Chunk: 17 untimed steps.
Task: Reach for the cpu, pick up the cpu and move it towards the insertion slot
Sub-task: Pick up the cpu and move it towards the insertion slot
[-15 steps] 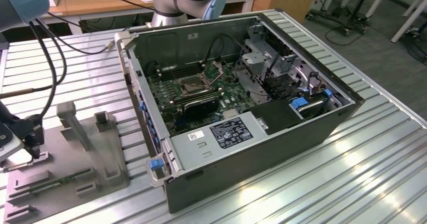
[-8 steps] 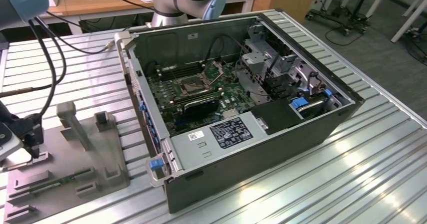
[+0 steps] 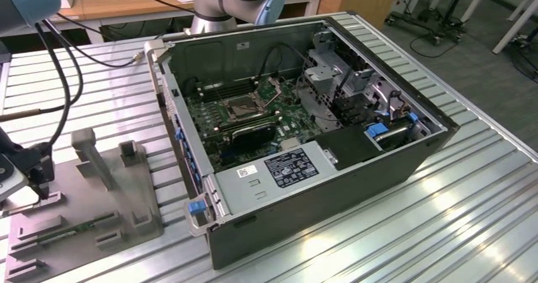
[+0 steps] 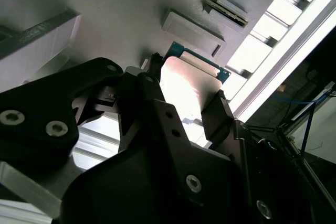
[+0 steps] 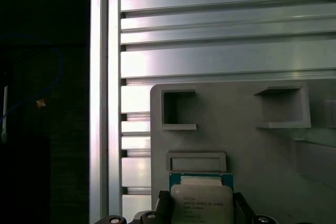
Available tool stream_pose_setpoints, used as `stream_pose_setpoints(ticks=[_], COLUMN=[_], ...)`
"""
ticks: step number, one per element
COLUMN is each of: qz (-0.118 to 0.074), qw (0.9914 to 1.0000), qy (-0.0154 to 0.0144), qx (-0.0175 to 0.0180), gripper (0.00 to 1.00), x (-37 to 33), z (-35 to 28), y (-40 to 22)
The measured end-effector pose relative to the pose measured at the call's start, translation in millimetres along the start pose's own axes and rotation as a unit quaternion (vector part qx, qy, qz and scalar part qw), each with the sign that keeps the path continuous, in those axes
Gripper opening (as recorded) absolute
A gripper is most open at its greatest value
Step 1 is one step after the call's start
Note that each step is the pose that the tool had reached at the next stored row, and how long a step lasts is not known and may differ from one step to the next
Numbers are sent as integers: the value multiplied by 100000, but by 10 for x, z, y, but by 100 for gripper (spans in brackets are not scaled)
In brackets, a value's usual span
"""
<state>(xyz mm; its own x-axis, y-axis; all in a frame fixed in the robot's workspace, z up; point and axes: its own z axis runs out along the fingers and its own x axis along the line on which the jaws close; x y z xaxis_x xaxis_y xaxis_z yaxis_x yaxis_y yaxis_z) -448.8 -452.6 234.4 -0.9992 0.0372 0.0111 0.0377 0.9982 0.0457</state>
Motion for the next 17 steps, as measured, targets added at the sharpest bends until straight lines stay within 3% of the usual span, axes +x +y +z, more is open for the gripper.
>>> stream_pose_setpoints(ticks=[8,17], qz=[1,1], qw=[100000,100000], qy=[5,4], qx=[13,15], gripper=[55,55], x=[0,1], z=[-15,-76], y=[1,4])
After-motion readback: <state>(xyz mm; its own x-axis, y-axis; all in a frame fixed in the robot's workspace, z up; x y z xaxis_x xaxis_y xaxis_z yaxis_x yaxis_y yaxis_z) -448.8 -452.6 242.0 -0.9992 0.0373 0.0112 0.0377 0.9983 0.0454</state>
